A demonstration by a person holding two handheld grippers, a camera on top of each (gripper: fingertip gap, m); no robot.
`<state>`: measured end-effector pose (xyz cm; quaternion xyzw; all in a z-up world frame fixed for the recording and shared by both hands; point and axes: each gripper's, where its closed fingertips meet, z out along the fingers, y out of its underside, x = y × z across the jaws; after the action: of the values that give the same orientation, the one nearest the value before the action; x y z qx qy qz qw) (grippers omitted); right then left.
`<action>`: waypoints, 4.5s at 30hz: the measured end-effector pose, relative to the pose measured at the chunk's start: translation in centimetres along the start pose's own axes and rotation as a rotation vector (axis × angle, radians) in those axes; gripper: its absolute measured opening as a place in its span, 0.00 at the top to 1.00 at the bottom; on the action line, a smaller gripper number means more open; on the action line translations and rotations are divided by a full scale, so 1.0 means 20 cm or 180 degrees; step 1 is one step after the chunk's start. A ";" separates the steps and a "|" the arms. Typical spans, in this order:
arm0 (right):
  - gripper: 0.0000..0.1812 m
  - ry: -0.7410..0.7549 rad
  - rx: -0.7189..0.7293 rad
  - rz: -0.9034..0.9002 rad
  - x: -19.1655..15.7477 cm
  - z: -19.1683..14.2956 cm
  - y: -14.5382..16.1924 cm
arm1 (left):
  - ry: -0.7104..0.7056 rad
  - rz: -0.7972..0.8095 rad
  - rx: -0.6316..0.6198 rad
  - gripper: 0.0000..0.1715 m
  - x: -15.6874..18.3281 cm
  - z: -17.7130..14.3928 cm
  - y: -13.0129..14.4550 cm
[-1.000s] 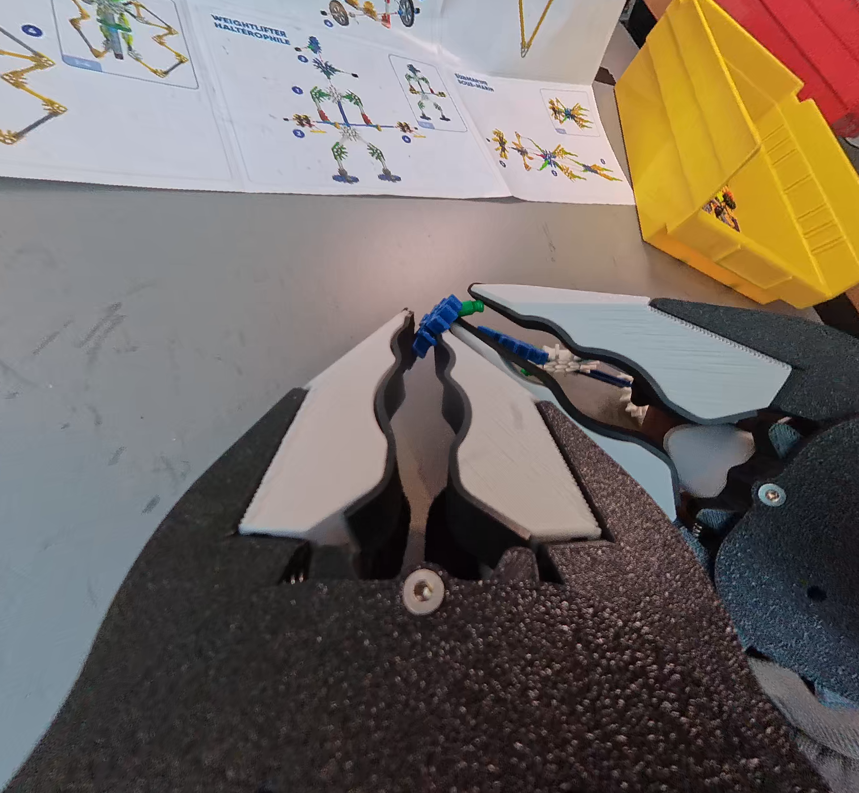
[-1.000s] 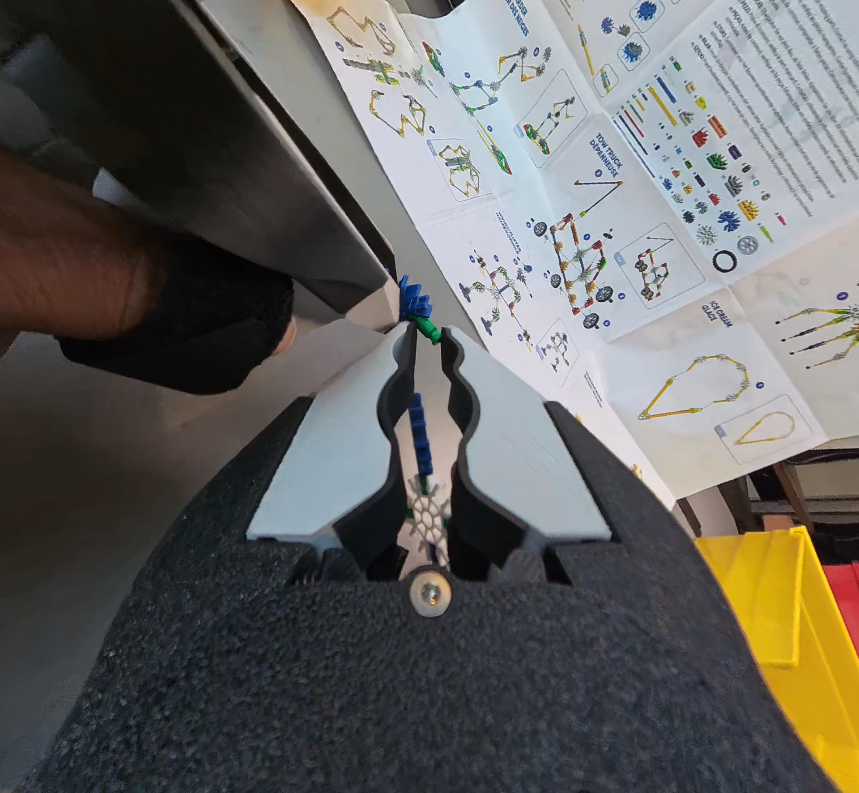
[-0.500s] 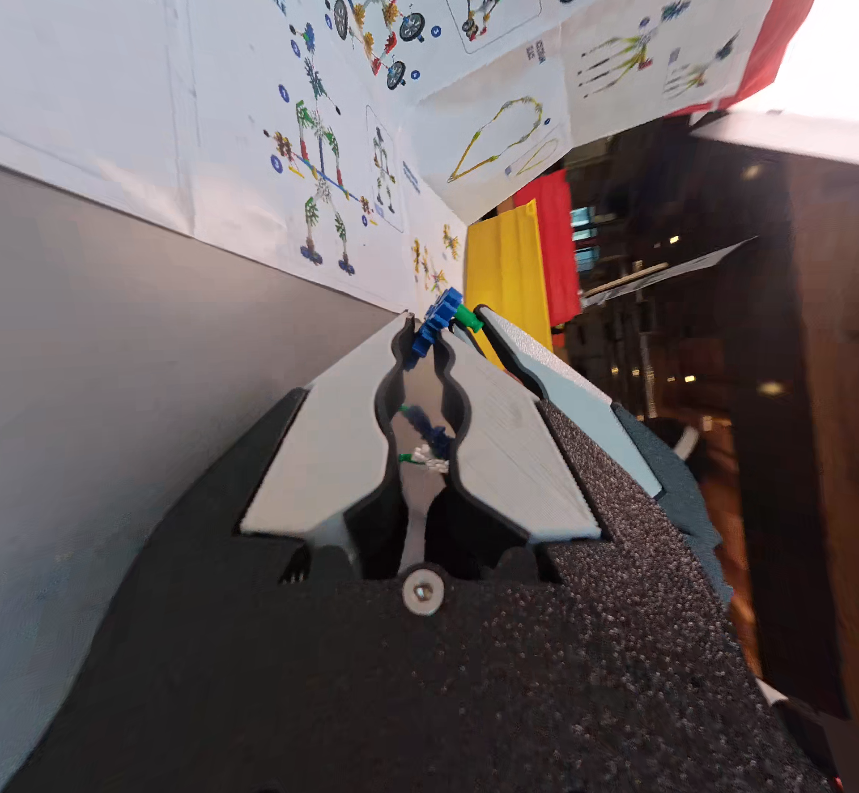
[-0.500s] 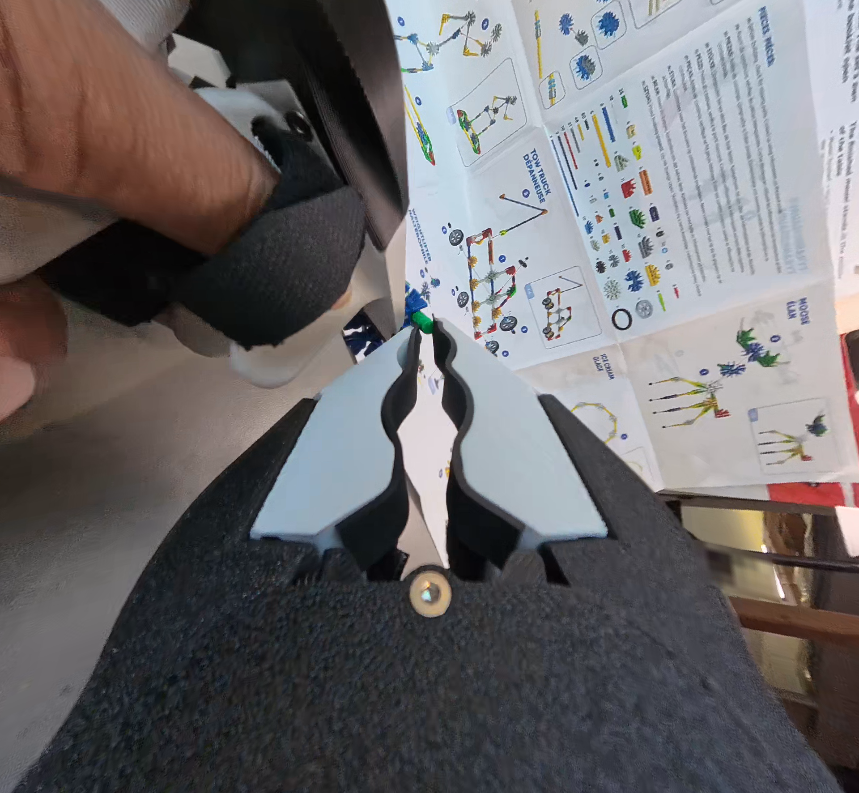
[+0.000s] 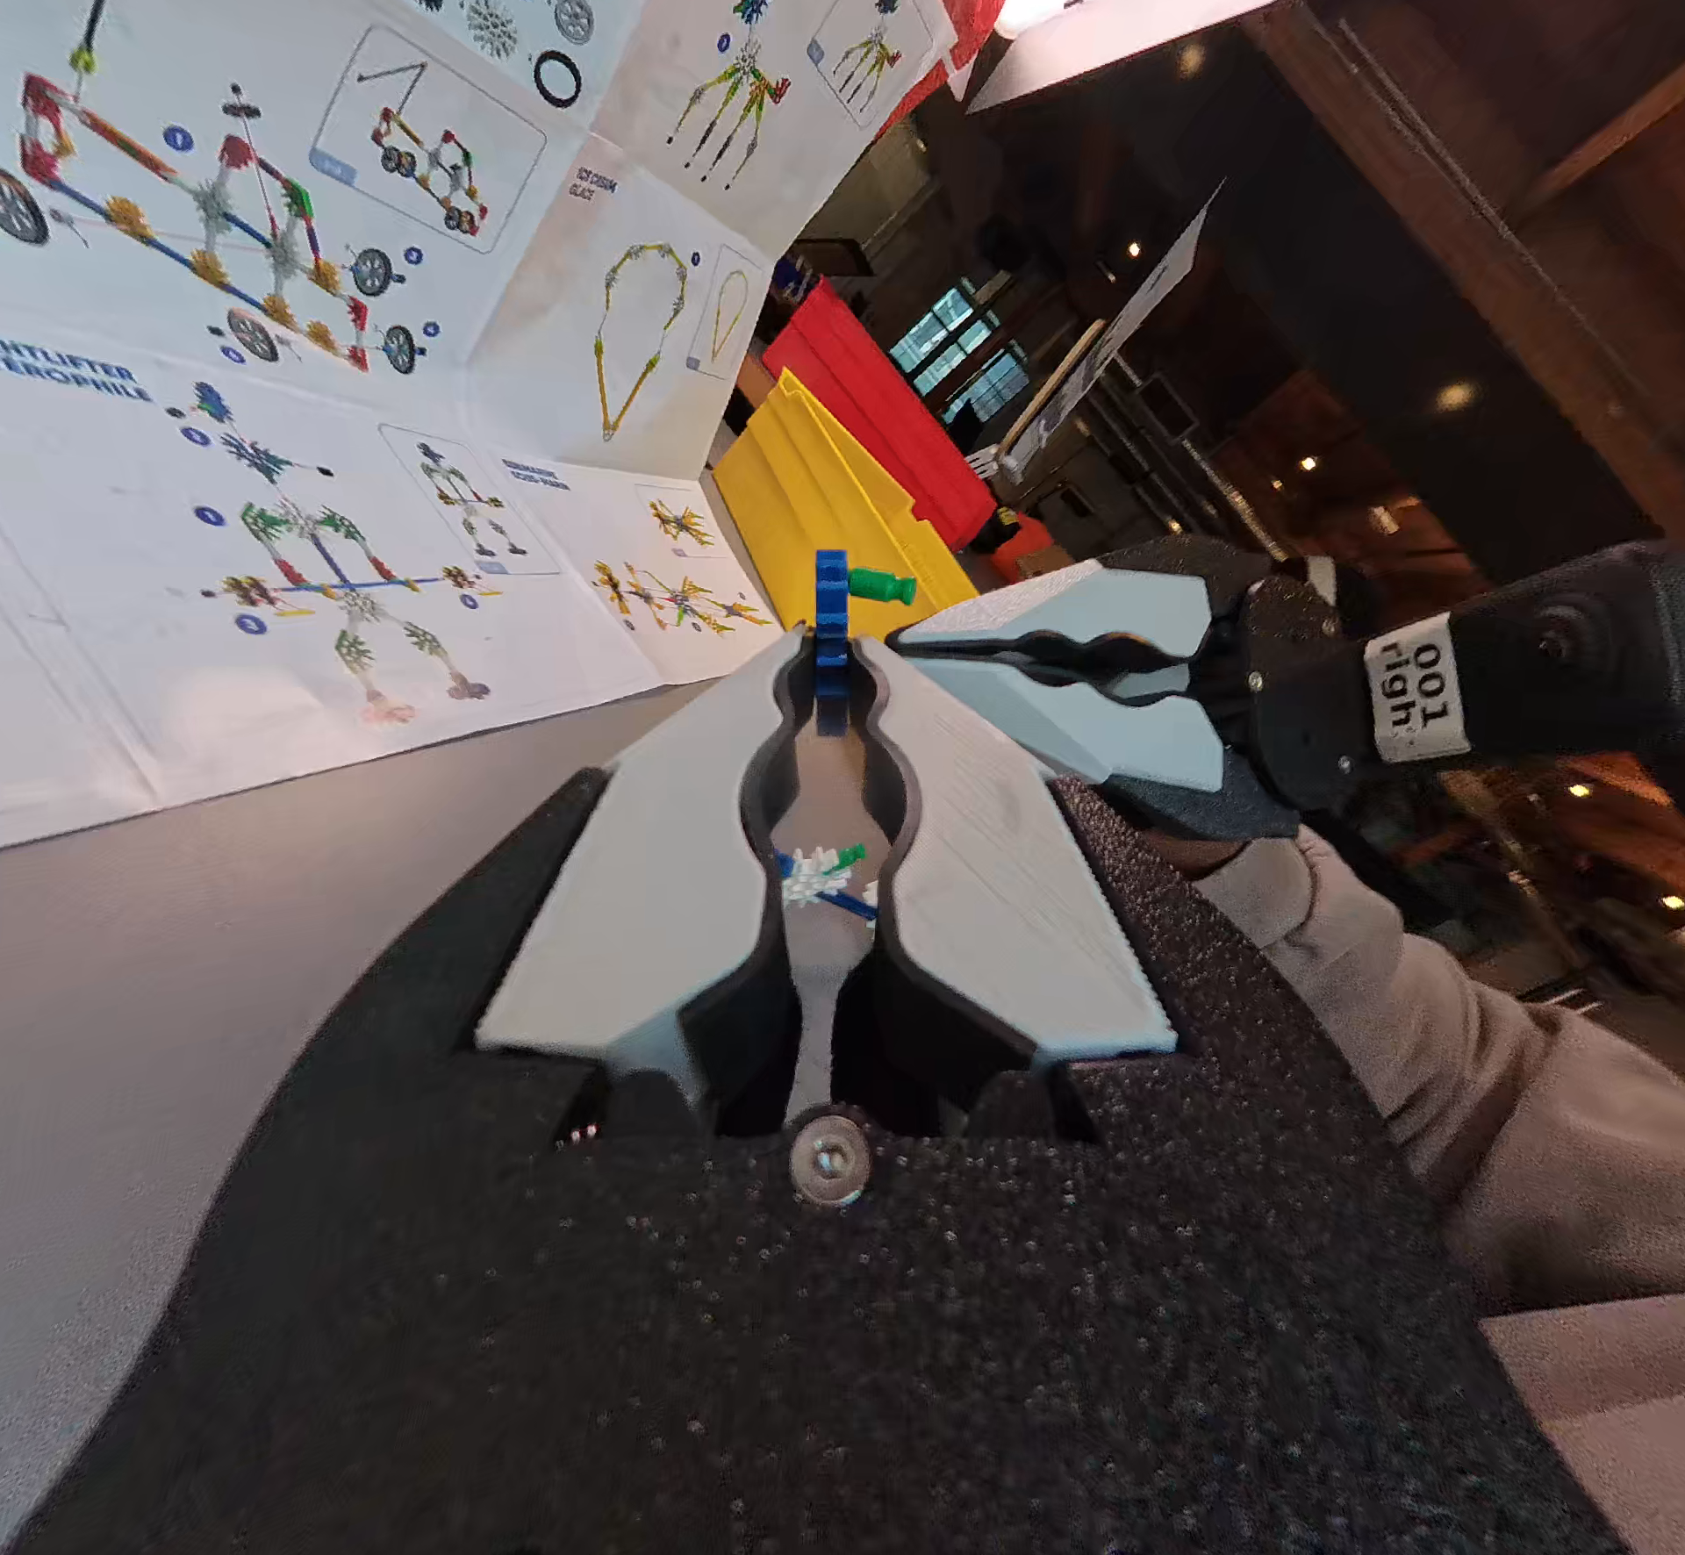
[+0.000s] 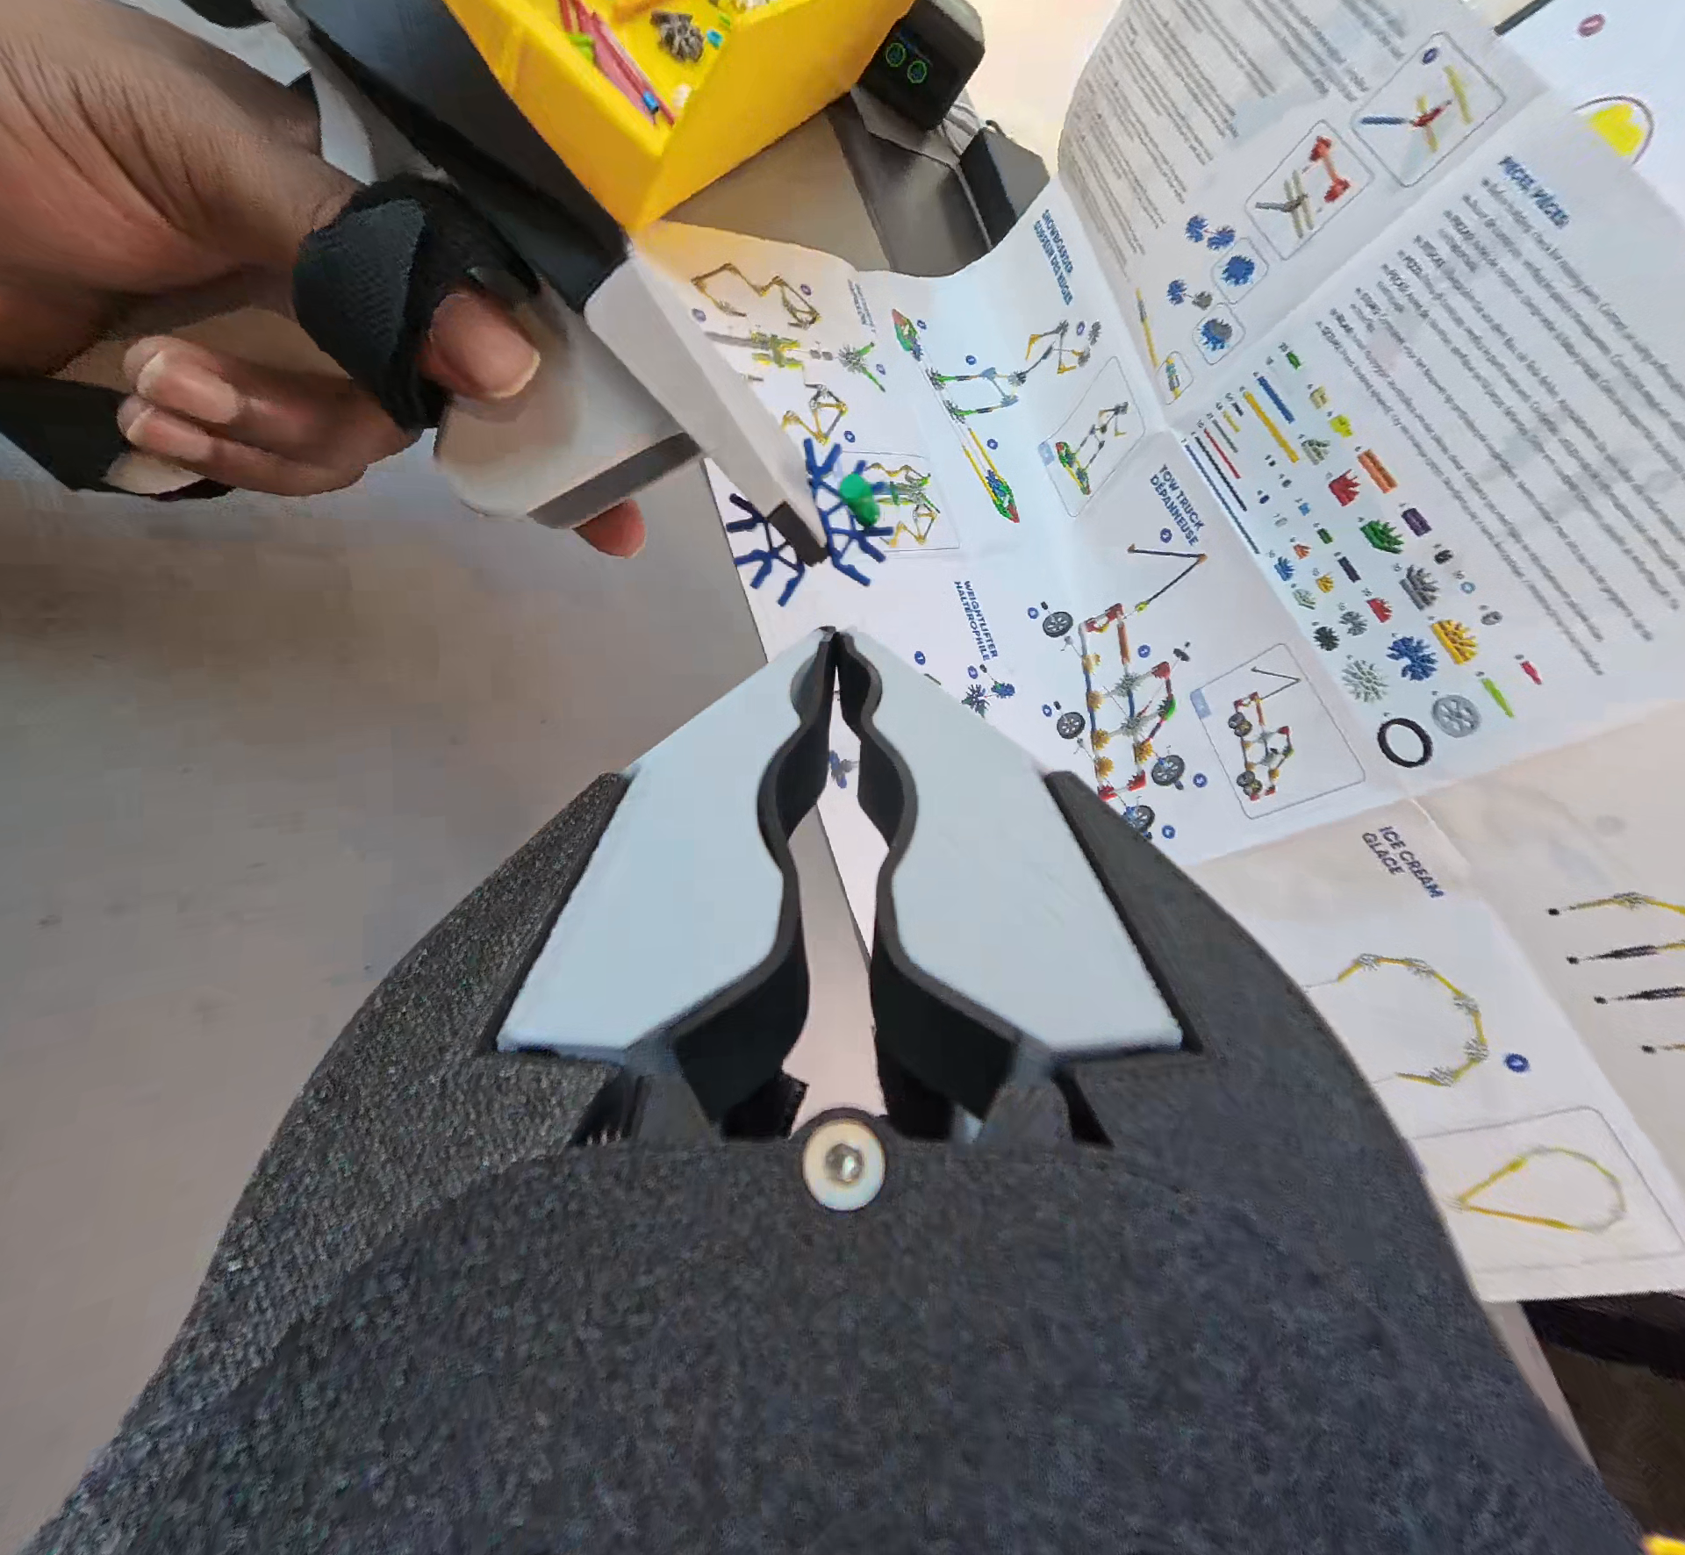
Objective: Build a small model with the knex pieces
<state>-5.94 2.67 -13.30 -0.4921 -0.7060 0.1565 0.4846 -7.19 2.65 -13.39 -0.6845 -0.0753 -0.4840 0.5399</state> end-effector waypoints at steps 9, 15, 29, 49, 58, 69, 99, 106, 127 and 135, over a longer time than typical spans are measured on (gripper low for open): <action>0.88 -0.0136 0.0551 0.0058 -0.01 -0.08 -0.16 | -0.0373 0.1744 -0.0545 0.97 0.12 0.00 0.03; 0.94 -0.0388 0.0562 -0.0189 -0.07 -0.06 -0.19 | -0.0545 0.2422 -0.0663 0.97 0.11 -0.07 0.04; 0.92 -0.0550 0.0738 -0.0076 -0.07 0.04 -0.27 | -0.0987 0.3176 -0.0166 0.97 0.08 -0.17 -0.06; 0.96 -0.0320 0.0896 0.0199 -0.04 0.02 -0.40 | -0.1732 0.4475 -0.0096 0.96 0.16 -0.25 -0.15; 0.98 -0.0372 0.1159 0.0858 -0.05 0.02 -0.40 | -0.1915 0.5276 -0.0002 0.97 0.20 -0.27 -0.17; 0.97 -0.0940 0.1119 0.1313 -0.11 -0.05 -0.37 | -0.1889 0.6268 -0.0018 0.97 0.28 -0.26 -0.10; 0.98 -0.0377 0.1296 -0.1155 -0.23 -0.30 -0.28 | 0.1823 -0.0507 -0.0683 0.79 0.50 -0.29 0.16; 0.98 -0.0424 0.0884 -0.1820 -0.33 -0.24 -0.20 | 0.1360 0.0173 -0.1330 0.97 0.45 -0.24 0.34; 0.97 -0.1170 0.0635 0.0526 -0.35 -0.15 0.04 | 0.0031 0.1781 -0.1656 0.97 0.04 -0.28 0.38; 0.97 -0.0961 0.1026 0.0843 -0.32 -0.15 0.00 | -0.0189 0.1909 -0.1363 0.97 -0.01 -0.29 0.31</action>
<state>-3.09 -3.51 -15.11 -0.4678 -0.6657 0.4008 0.4211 -6.84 -4.41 -17.92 -0.7874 0.2161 -0.2890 0.4999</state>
